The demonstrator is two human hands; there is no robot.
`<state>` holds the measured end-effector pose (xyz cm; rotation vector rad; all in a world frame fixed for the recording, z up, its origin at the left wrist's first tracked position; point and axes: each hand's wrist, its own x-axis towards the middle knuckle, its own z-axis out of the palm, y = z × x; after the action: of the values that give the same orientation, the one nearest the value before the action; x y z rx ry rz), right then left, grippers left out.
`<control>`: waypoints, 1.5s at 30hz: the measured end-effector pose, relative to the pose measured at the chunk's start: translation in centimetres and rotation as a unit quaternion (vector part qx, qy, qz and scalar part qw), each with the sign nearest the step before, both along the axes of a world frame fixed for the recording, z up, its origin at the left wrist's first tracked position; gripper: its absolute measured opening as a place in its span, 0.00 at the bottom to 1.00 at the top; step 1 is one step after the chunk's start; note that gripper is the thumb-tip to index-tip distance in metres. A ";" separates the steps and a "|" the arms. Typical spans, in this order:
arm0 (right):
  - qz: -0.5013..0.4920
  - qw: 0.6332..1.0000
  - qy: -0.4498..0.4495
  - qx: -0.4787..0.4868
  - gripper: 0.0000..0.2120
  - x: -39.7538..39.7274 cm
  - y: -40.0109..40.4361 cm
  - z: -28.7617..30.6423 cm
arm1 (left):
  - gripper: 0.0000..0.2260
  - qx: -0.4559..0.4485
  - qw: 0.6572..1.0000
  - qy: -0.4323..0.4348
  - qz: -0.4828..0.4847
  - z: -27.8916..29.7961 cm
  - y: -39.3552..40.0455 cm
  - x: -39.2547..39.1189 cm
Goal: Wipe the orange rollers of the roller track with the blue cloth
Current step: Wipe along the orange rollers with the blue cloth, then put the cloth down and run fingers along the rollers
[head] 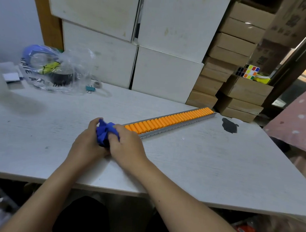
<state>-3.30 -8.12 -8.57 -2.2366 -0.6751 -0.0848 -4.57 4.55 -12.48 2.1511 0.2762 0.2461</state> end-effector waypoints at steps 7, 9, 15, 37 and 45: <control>-0.066 0.968 0.069 0.232 0.09 1.9 -3.1 2.3 | 0.44 0.044 0.998 -0.039 -0.002 -0.1 -0.3 0.0; -0.066 0.969 0.054 0.230 0.09 2.0 -4.4 2.5 | 0.42 0.049 0.998 -0.044 -0.003 -0.1 -0.3 0.0; -0.022 0.999 0.016 0.045 0.17 -0.5 -9.4 0.2 | 0.40 0.027 0.998 -0.052 0.007 -0.1 -0.6 -0.5; 0.003 0.984 -0.008 -0.180 0.30 -3.3 -11.6 -3.2 | 0.36 0.037 0.998 -0.040 0.013 0.3 -1.7 -1.2; -0.009 0.979 -0.014 -0.201 0.28 -3.7 -11.4 -3.3 | 0.35 0.068 0.997 -0.037 0.006 0.0 -1.3 -0.8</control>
<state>-6.96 -19.54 -11.92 -2.6333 -0.7376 0.0128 -5.38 3.28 -12.46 2.2699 0.2347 0.3606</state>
